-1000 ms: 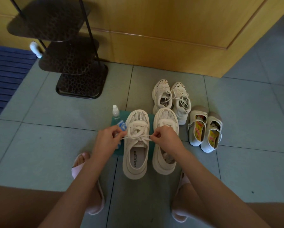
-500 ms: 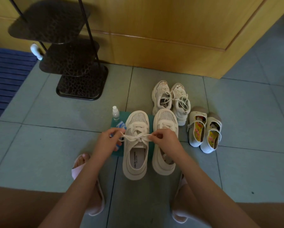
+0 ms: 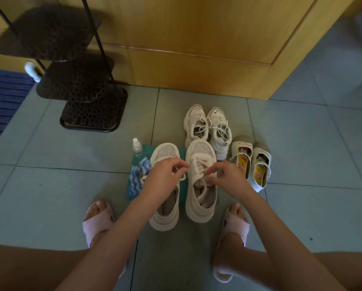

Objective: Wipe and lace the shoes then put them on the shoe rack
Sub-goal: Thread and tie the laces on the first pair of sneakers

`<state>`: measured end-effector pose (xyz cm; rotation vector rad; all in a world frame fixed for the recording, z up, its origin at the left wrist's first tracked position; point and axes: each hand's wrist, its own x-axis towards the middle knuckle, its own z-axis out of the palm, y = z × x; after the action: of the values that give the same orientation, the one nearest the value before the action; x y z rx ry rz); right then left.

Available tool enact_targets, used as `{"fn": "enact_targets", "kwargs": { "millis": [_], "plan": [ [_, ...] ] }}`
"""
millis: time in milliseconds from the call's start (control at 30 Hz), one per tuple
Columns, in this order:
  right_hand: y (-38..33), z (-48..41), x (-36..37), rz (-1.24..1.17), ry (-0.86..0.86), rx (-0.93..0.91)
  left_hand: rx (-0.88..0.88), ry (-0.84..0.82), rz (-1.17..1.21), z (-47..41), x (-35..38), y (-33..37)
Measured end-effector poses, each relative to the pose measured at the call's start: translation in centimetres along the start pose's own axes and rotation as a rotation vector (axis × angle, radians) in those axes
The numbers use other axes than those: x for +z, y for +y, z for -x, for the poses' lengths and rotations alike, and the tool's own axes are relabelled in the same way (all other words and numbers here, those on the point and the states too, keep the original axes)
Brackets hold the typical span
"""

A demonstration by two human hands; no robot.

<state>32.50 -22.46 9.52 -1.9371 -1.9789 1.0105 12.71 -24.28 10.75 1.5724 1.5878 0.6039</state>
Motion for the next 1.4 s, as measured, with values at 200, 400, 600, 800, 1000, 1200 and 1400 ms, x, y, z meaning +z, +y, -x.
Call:
{"fn": "enact_targets", "kwargs": {
  "millis": [200, 400, 600, 800, 1000, 1200, 1400],
  "plan": [
    [0.4, 1.7, 2.6, 0.394, 0.103, 0.045, 0.000, -0.075, -0.078, 0.3, 2.6, 0.2],
    [0.6, 2.5, 4.9, 0.281, 0.229, 0.105, 0.021, -0.061, -0.082, 0.1, 3.4, 0.3],
    [-0.9, 1.4, 1.3, -0.467, 0.132, 0.162, 0.153, -0.072, -0.019, -0.2, 3.7, 0.7],
    [-2.5, 0.8, -1.7, -0.633, 0.089, 0.068, -0.007, -0.137, 0.212, -1.7, 4.5, 1.7],
    [-1.7, -0.6, -2.5, -0.681, 0.253, 0.049, -0.200, -0.020, 0.529, -3.1, 4.0, 1.0],
    [0.3, -1.4, -0.5, -0.333, 0.337, -0.046, -0.422, 0.062, 0.760, -4.0, 4.3, 0.6],
    [1.8, 0.3, 2.7, 0.171, 0.264, -0.305, -0.439, 0.091, 0.782, -4.3, 4.4, 0.8]
  ]
}}
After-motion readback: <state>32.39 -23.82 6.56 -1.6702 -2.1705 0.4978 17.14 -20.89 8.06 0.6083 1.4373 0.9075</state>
